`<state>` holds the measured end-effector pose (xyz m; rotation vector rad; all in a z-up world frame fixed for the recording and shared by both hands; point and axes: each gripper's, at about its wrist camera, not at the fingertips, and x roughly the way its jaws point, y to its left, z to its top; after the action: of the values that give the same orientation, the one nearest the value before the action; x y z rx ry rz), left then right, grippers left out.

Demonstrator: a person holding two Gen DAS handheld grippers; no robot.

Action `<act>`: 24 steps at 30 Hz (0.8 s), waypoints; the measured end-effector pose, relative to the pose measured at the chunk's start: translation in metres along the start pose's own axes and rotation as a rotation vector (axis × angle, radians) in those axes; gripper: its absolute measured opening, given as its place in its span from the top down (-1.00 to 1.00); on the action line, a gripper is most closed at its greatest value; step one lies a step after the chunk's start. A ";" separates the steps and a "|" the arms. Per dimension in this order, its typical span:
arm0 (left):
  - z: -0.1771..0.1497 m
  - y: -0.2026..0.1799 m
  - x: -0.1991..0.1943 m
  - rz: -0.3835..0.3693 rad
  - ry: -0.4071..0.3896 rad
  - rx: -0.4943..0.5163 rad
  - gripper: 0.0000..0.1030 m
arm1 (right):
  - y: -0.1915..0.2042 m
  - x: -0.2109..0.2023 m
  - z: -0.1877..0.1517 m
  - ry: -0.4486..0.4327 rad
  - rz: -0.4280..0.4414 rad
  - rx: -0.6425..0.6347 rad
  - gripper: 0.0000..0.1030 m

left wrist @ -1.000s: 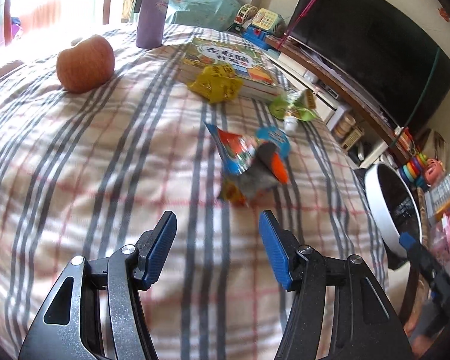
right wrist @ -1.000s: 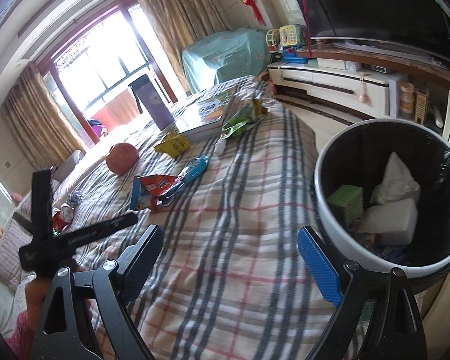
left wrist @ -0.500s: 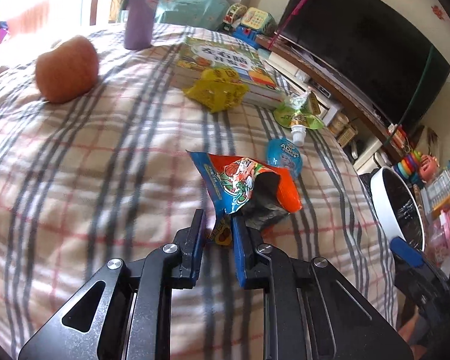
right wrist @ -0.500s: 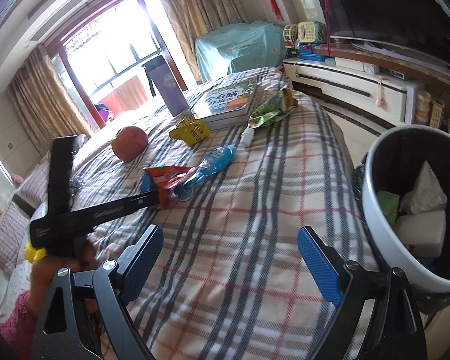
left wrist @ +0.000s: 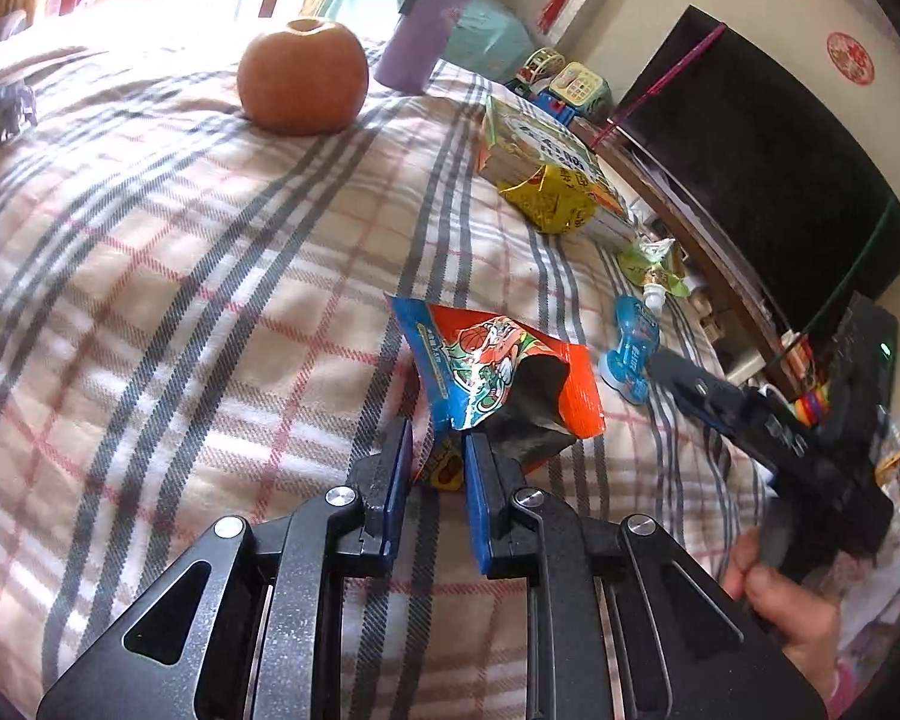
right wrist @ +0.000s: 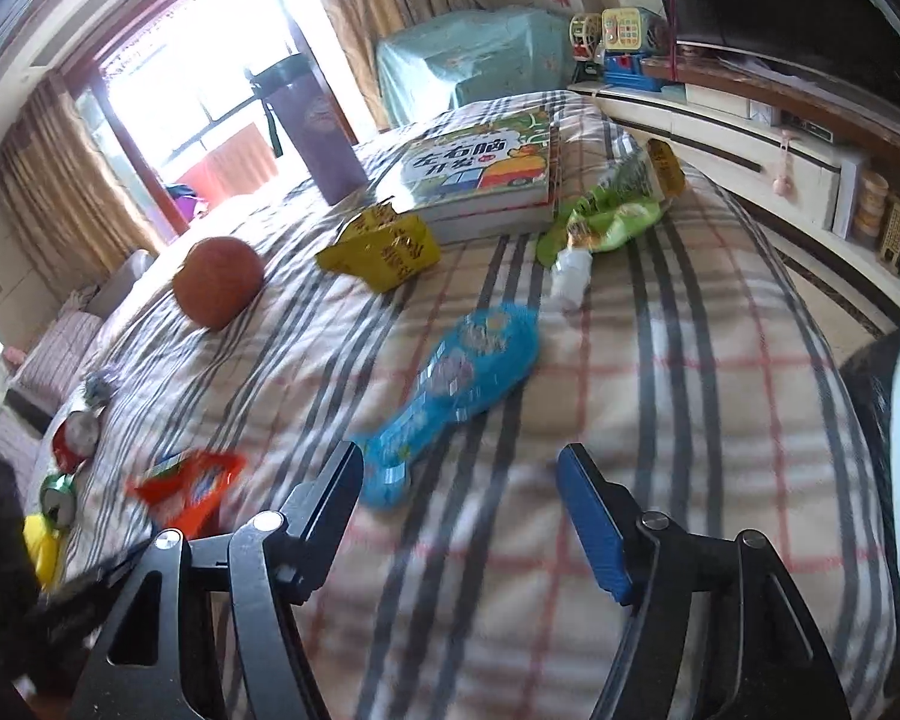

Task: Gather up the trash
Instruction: 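Grasp the orange snack packet with the left tool while the right tool grasps the blue toothbrush, then lift the orange packet and blue toothbrush with both tools toward the bin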

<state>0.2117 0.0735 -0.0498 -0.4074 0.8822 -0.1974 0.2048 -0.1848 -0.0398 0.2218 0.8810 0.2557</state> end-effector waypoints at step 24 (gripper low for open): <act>-0.006 -0.017 0.001 0.084 -0.017 0.114 0.68 | -0.016 -0.039 -0.026 -0.066 0.059 0.019 0.48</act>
<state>0.2079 0.0562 -0.0467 -0.2656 0.8649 -0.1660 0.1627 -0.2097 -0.0323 0.2732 0.8128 0.2933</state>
